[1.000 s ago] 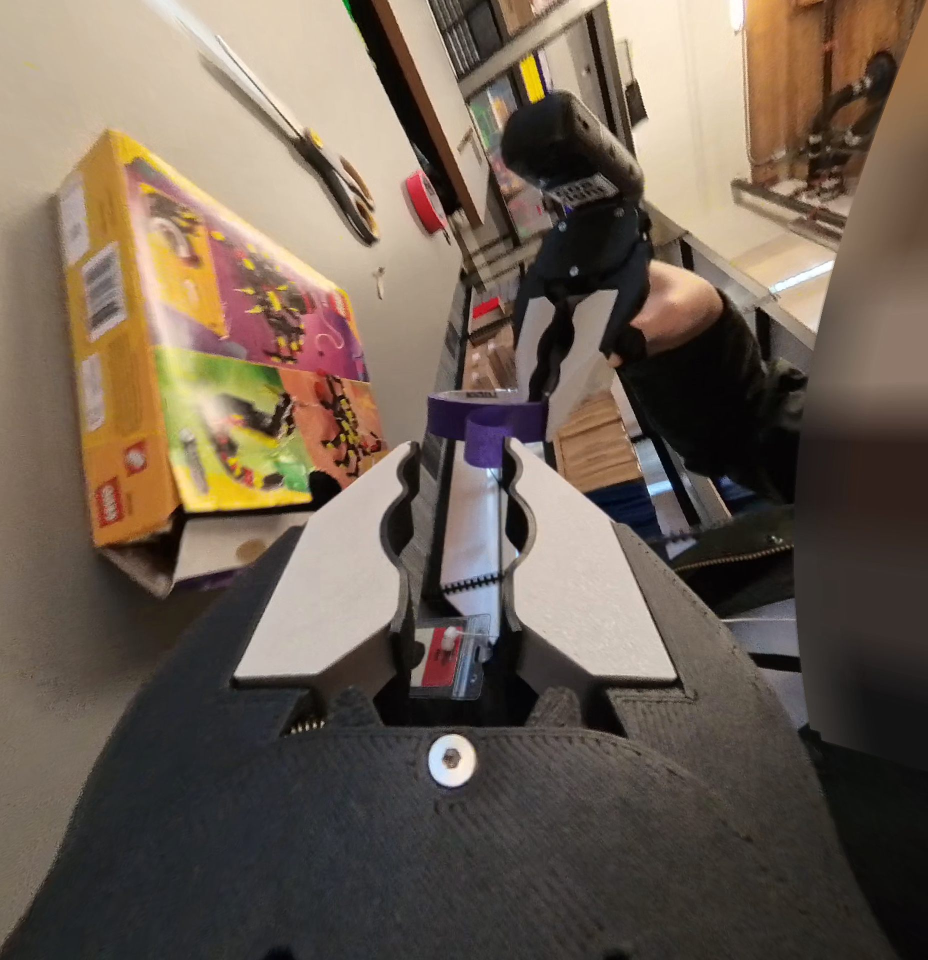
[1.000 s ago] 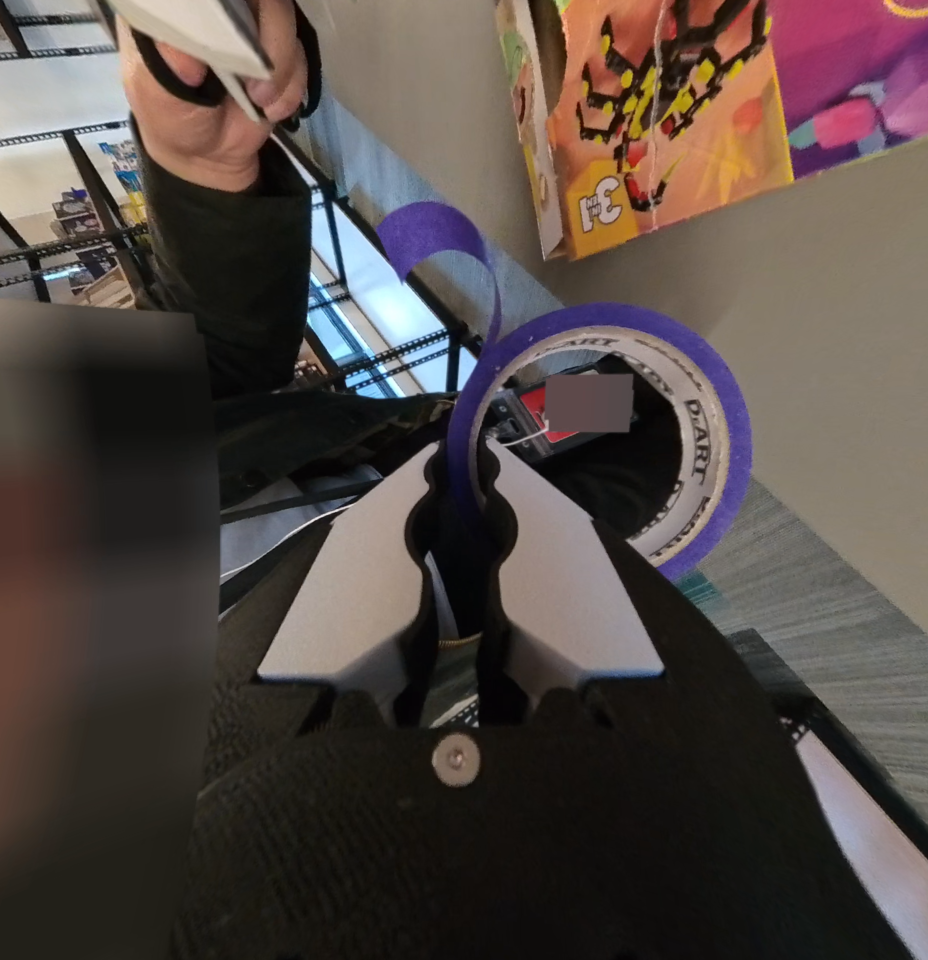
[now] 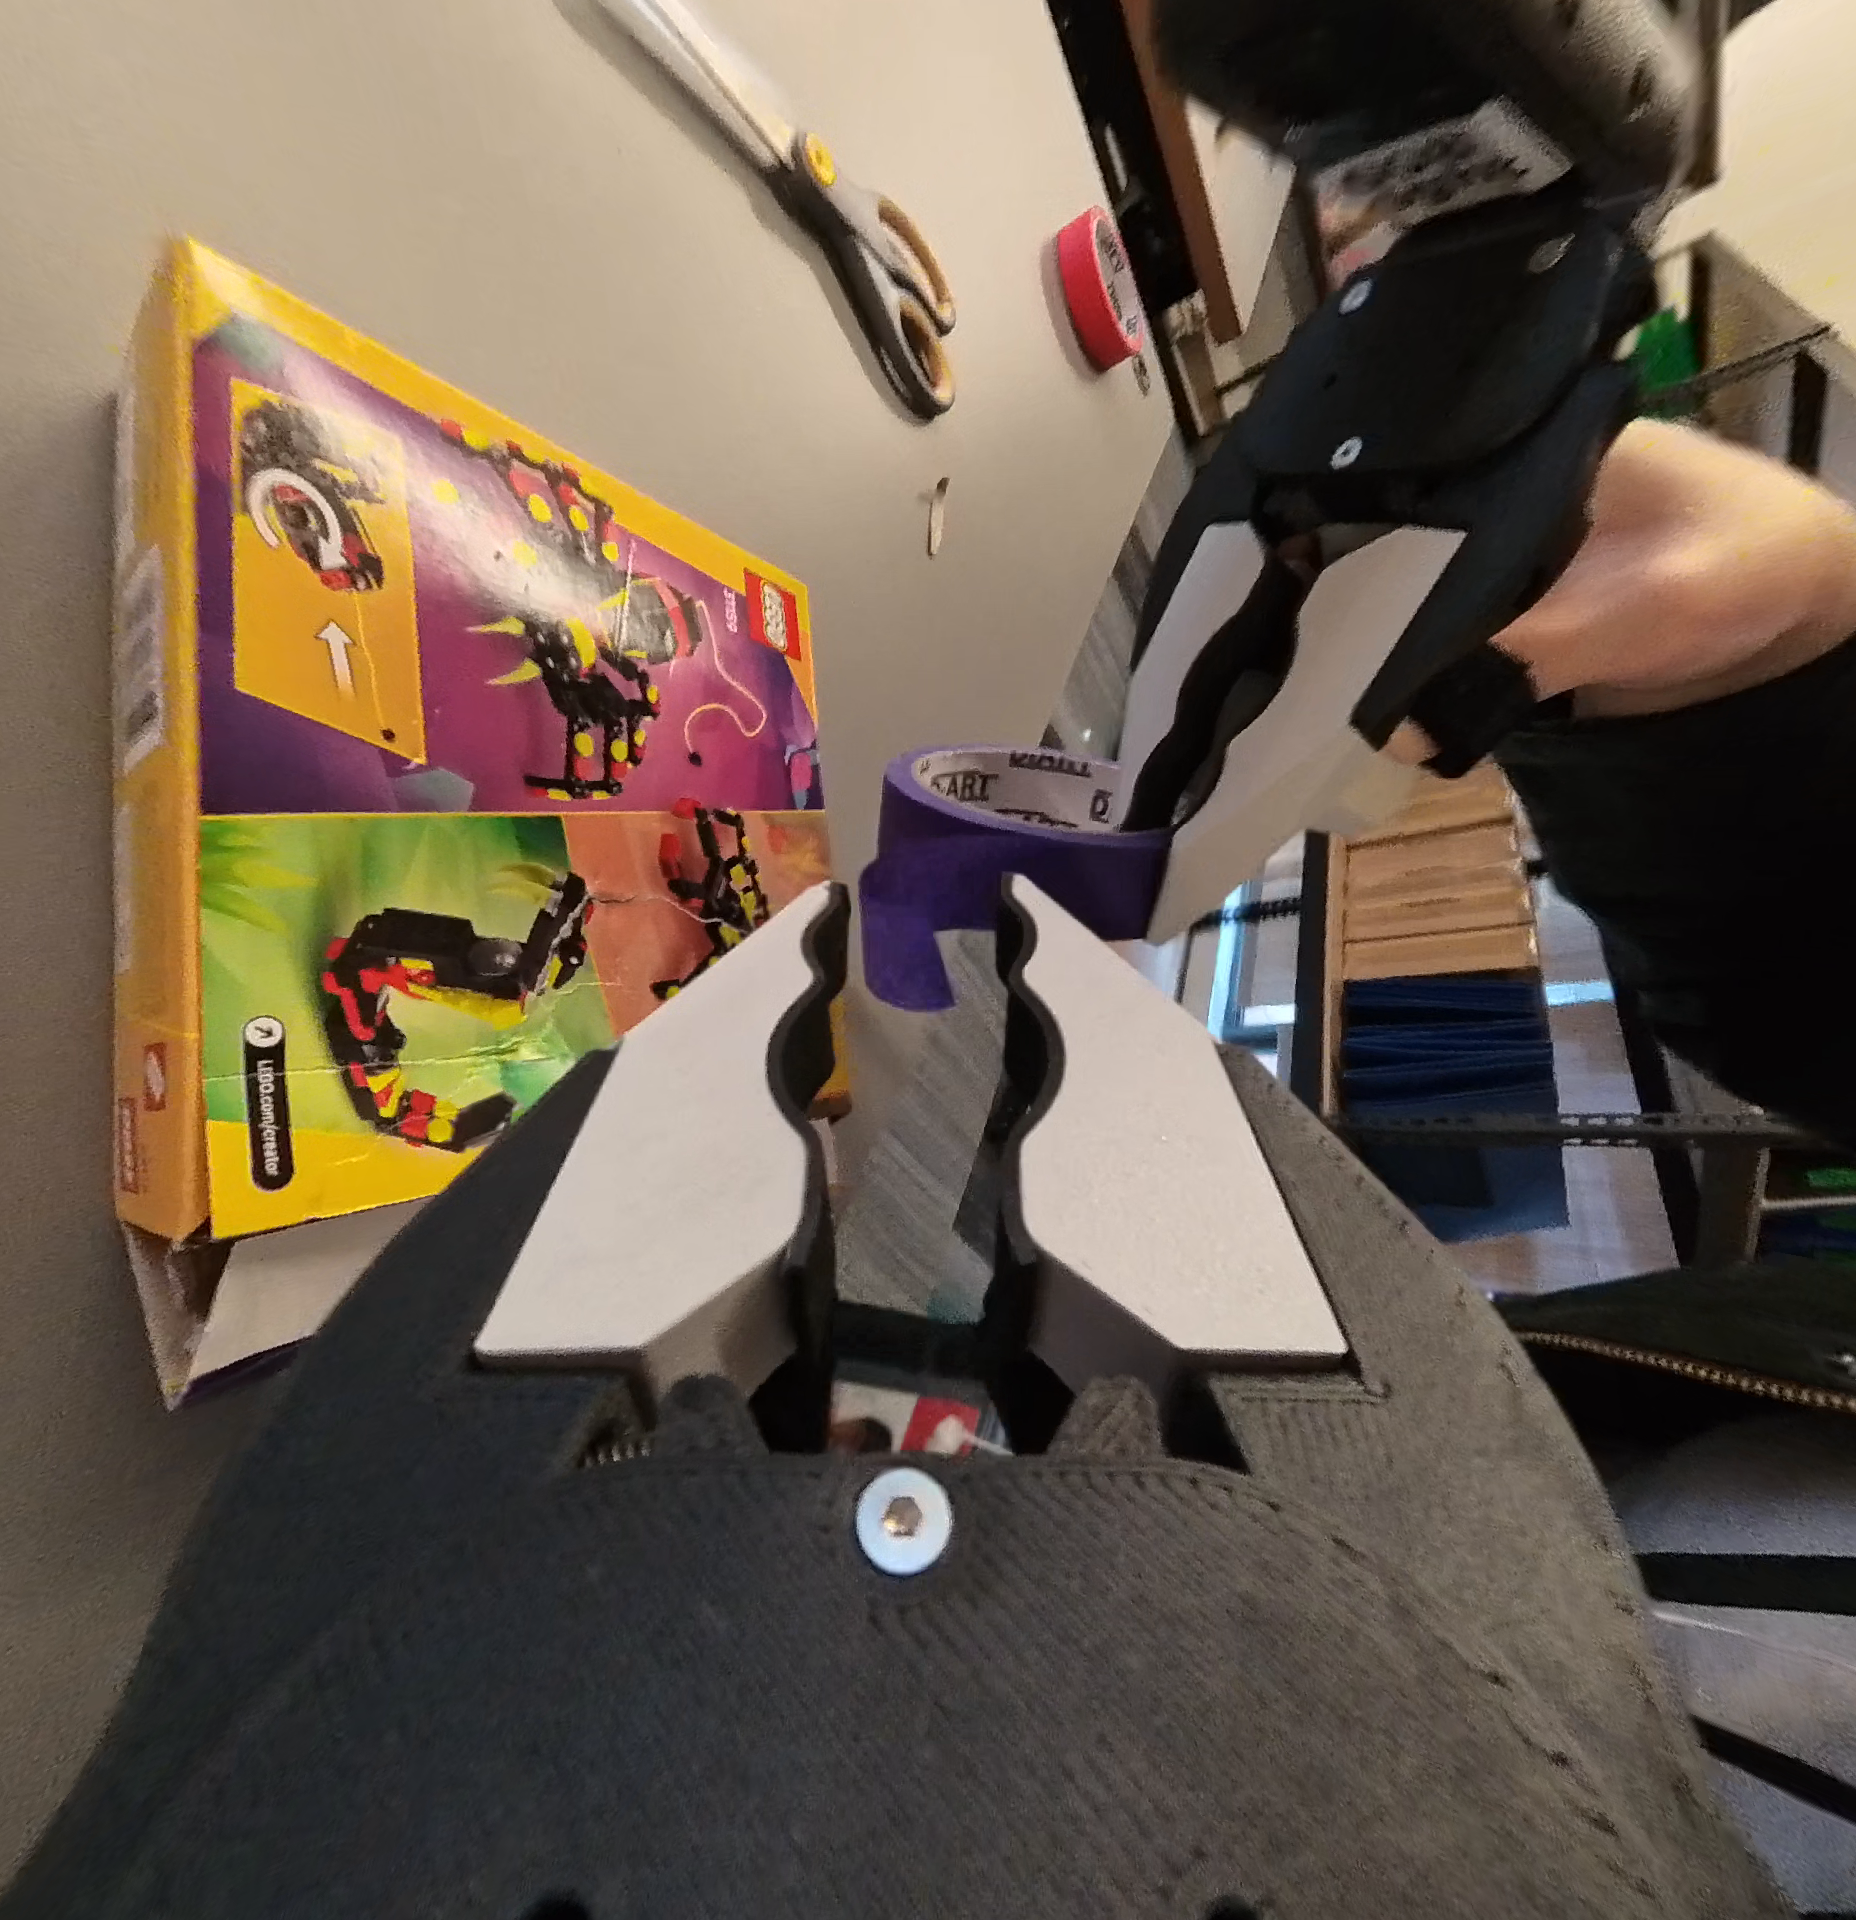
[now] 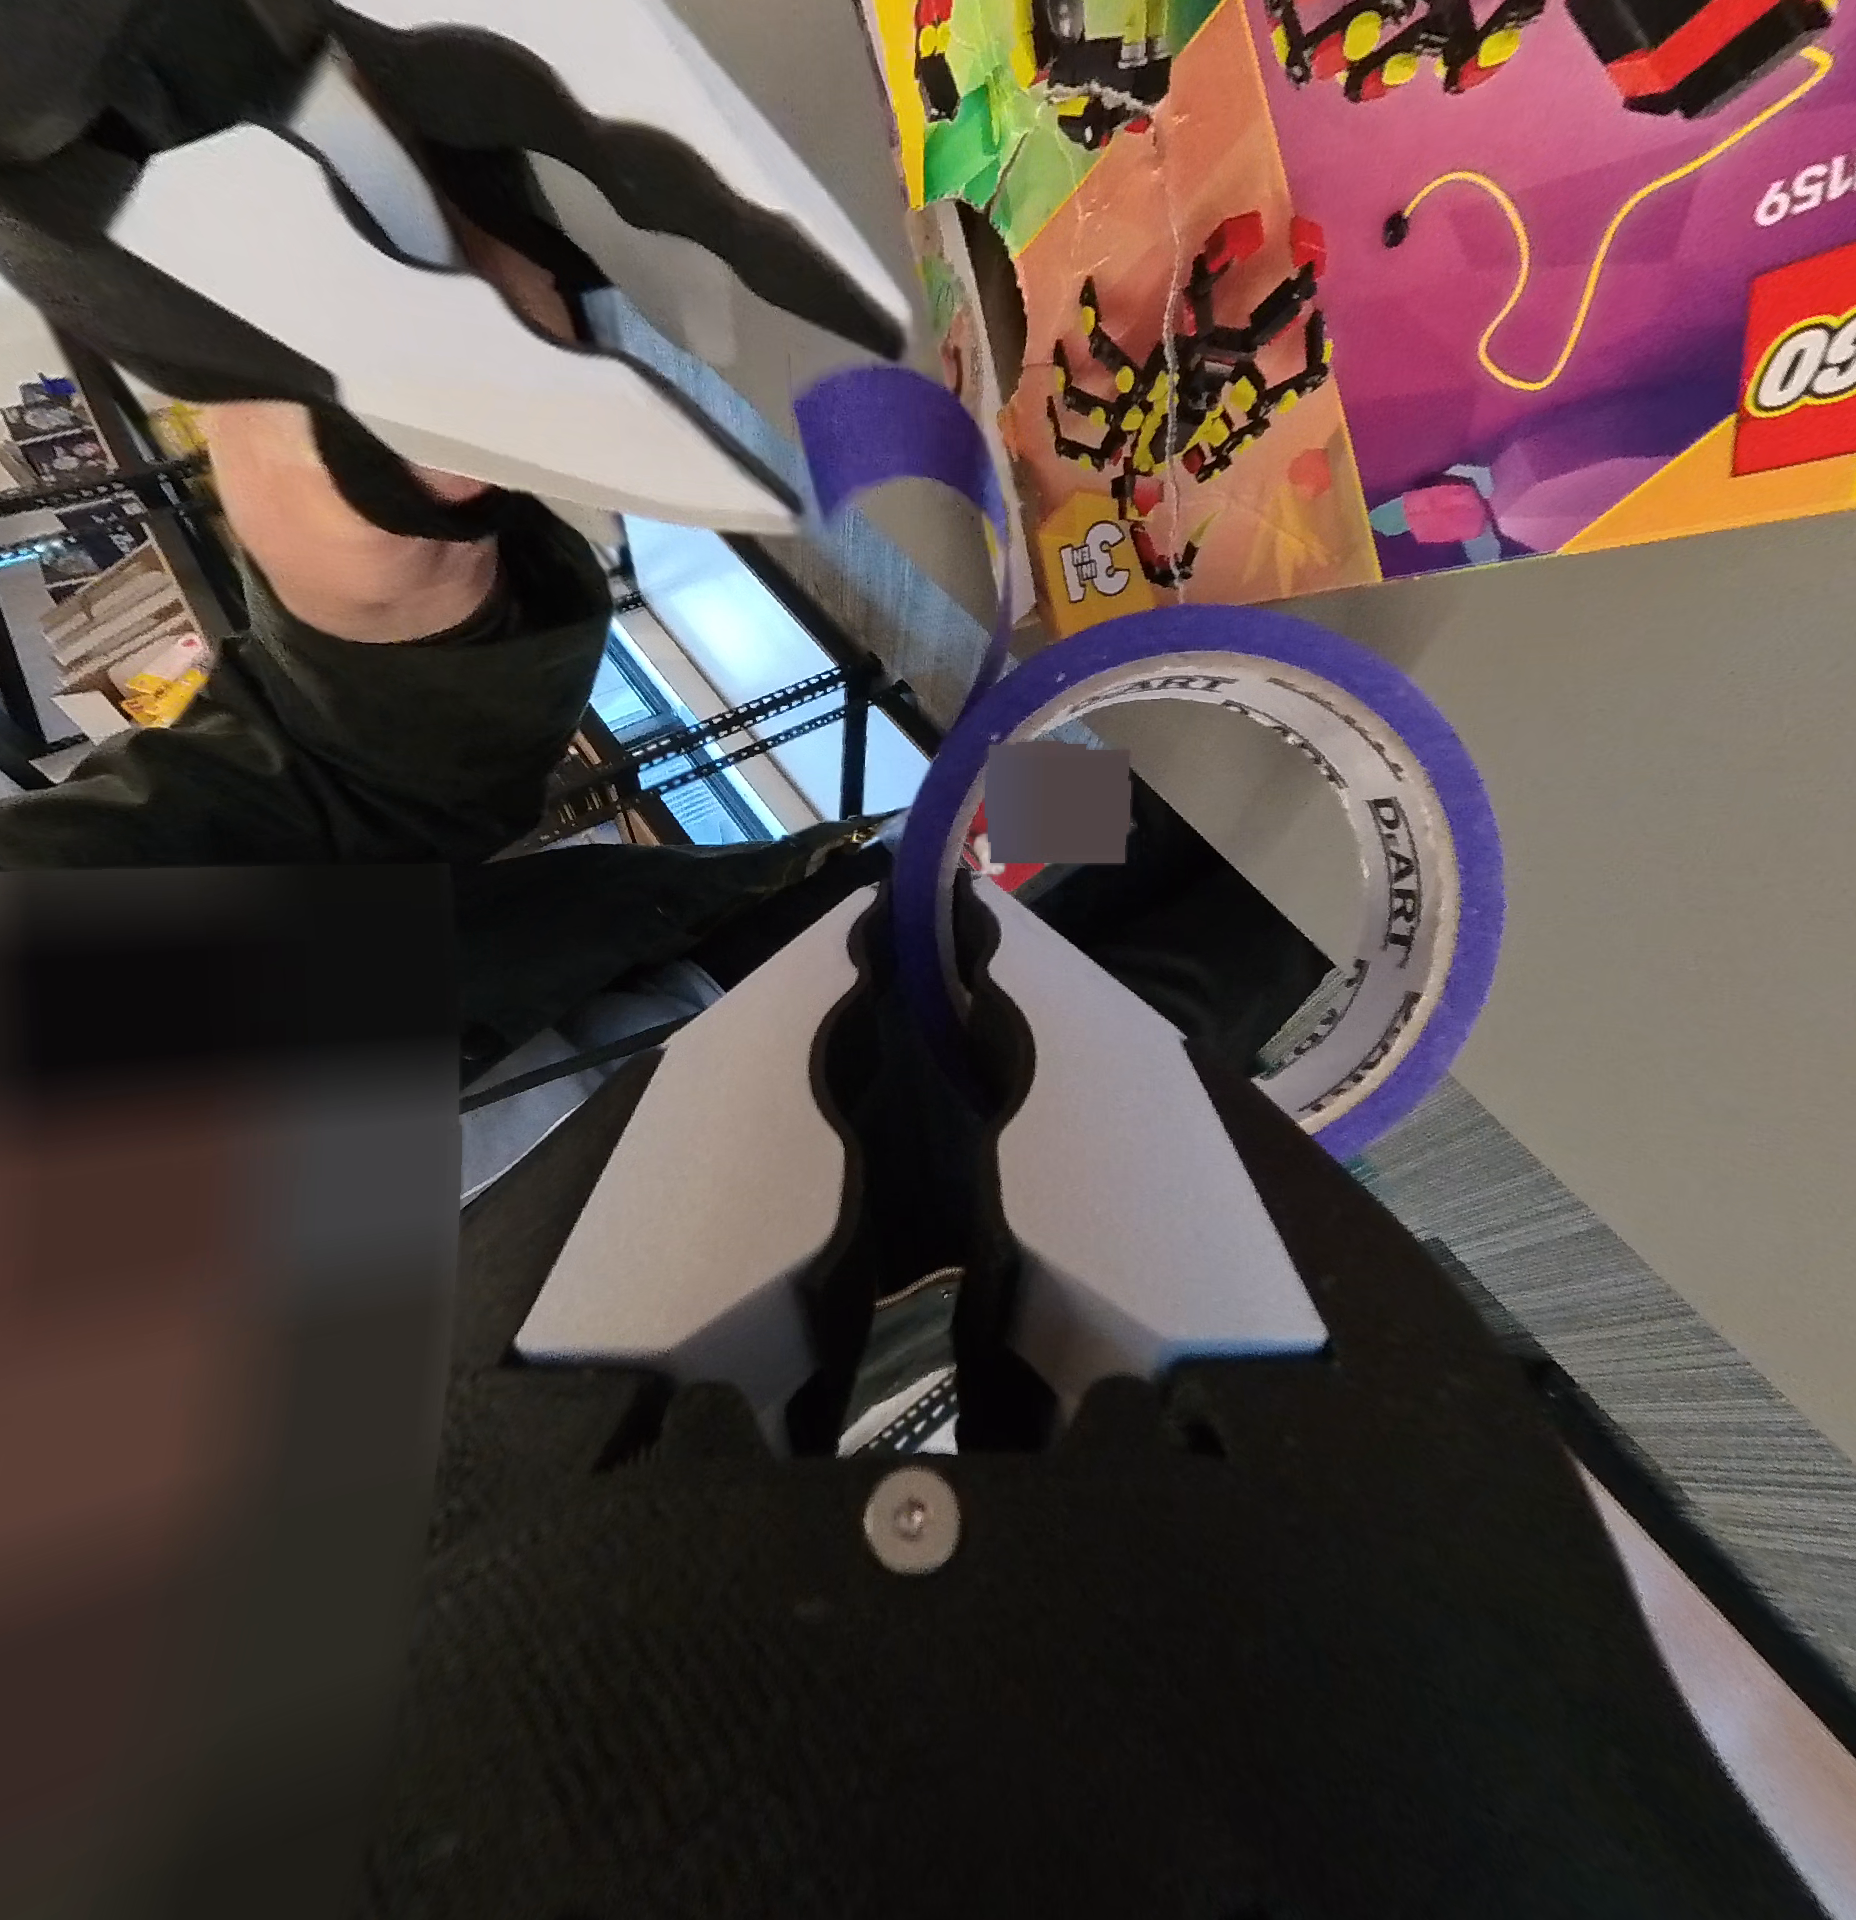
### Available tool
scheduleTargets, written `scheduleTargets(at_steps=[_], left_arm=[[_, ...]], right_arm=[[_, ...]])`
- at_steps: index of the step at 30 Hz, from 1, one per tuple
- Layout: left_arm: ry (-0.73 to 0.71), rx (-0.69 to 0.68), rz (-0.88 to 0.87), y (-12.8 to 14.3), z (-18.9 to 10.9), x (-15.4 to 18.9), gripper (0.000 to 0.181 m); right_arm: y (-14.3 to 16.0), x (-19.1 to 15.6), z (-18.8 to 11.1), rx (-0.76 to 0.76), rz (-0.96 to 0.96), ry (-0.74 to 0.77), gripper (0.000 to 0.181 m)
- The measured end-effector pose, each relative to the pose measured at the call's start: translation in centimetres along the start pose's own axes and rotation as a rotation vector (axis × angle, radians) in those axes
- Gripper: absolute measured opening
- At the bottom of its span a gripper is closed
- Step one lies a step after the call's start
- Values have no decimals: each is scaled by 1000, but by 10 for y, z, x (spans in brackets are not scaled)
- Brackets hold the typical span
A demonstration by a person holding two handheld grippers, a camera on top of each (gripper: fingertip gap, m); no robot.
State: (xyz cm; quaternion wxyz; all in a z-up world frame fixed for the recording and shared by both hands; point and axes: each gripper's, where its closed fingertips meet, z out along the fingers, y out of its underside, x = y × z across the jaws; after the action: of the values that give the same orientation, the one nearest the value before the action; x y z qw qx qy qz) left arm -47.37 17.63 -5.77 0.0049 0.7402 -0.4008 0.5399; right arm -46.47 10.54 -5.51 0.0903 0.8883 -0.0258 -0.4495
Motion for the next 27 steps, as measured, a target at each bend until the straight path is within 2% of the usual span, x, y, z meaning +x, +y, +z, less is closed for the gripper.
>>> scheduleTargets(at_steps=[5,11,15,19,27], left_arm=[[-34,69,-16,-12,-16,-3,29],[-97,4,28,-3,4,-1,36],[-162,-37,67,4,11,-9,25],[-137,-37,76,4,10,-8,1],[-186,-143,87,6,3,-27,0]], right_arm=[[0,0,-3,9,-5,-5,10],[0,1,-3,14,-9,-8,10],[0,2,-5,24,-10,-11,10],[2,2,-5,25,-11,-19,10],[-6,3,-6,45,-3,-45,9]])
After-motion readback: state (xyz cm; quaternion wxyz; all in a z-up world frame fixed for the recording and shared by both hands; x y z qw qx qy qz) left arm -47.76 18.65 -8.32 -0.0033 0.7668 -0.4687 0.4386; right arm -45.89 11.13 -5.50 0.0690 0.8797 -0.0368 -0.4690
